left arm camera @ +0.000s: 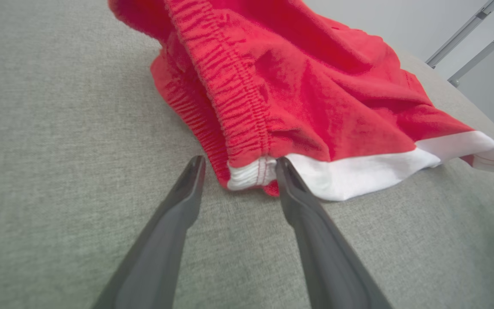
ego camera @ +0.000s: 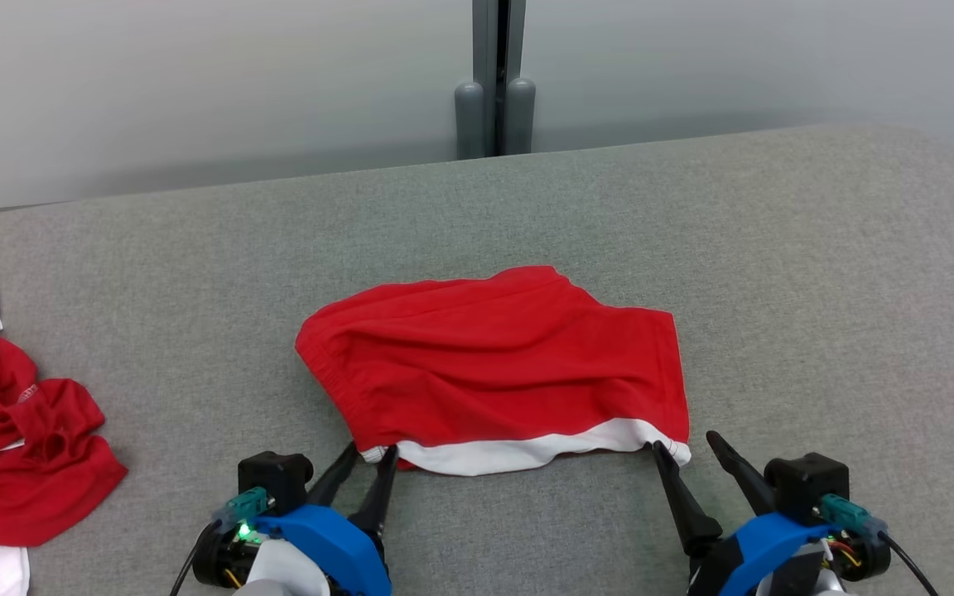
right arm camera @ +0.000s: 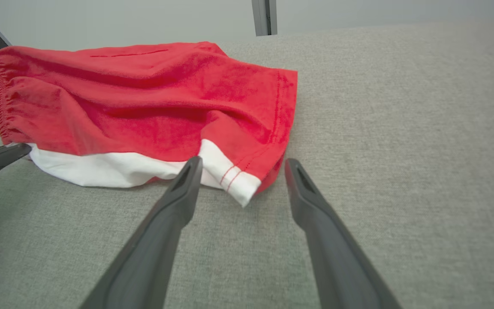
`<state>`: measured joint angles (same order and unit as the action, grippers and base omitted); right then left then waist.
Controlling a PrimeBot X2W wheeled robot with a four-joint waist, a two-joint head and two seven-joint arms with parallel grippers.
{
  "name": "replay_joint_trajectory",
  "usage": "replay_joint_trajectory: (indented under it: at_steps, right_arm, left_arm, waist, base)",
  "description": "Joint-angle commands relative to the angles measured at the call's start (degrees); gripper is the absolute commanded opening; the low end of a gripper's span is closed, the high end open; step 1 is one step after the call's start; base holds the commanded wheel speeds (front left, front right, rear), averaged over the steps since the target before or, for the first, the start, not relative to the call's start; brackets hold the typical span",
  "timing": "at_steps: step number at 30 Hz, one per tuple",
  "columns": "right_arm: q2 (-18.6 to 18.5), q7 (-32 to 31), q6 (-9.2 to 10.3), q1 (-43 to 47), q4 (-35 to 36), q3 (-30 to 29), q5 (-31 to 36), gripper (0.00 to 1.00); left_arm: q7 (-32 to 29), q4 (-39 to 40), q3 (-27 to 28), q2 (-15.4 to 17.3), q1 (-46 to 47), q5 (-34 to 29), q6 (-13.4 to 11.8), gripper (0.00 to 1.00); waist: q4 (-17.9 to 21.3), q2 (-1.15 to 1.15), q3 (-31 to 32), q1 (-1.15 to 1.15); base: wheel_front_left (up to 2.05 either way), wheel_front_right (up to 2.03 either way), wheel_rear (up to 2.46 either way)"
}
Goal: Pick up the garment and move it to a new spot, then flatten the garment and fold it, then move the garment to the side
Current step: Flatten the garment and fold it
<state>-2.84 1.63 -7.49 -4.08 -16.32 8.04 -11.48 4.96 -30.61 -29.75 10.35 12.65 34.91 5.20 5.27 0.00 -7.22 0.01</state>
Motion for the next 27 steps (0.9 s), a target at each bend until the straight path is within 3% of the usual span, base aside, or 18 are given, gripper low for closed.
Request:
replay_joint_trajectory:
  at_steps: [1,11,12,13,14,21,27]
  right_arm:
    - [-0.08,-0.14,-0.01,-1.2,-0.79,0.39,-0.58,1.0]
    - [-0.11,-1.09,-0.01,-4.98,-6.5,2.87,-2.5,1.0]
    - [-0.1,-0.93,-0.02,-5.47,-6.94,2.98,-2.71,0.74]
    - [-0.1,-0.77,-0.01,-5.83,-7.44,3.12,-2.99,0.32]
    - [-0.1,-0.87,-0.01,-5.98,-7.83,3.3,-2.94,0.0]
    - [-0.11,-1.92,-0.01,-6.18,-8.86,2.39,0.6,0.0]
    - [-0.1,-0.42,-0.01,-5.58,-1.17,-0.41,2.06,0.0]
  left_arm:
    - [0.1,-0.68,-0.17,-0.11,1.3,0.58,0.52,0.0]
    - [2.06,-3.06,-1.82,-0.53,3.29,0.97,1.5,0.0]
    - [2.14,-3.13,-2.01,-0.59,3.42,1.05,1.6,0.0]
    - [2.18,-3.25,-2.21,-0.6,3.46,1.16,1.68,0.0]
    - [2.31,-3.32,-2.43,-0.58,3.45,1.26,1.77,0.0]
    - [3.26,-3.16,-3.19,-0.27,3.76,2.05,1.94,0.0]
    - [6.52,2.82,-1.13,1.21,3.56,2.92,1.89,0.0]
  waist:
    - [-0.02,0.0,-0.23,-0.01]
    - [-0.95,0.0,-1.11,-0.01]
    - [-1.16,0.0,-1.22,-0.01]
    - [-1.32,0.0,-1.24,-0.01]
    - [-1.44,0.0,-1.21,-0.01]
    - [-1.58,0.0,-0.81,-0.01]
    - [-0.95,0.0,0.57,-0.01]
  base:
    - [0.0,0.0,0.0]
    - [0.0,0.0,0.0]
    - [0.0,0.0,0.0]
    - [0.0,0.0,0.0]
    - [0.0,0.0,0.0]
    - [0.0,0.0,0.0]
    - [0.0,0.0,0.0]
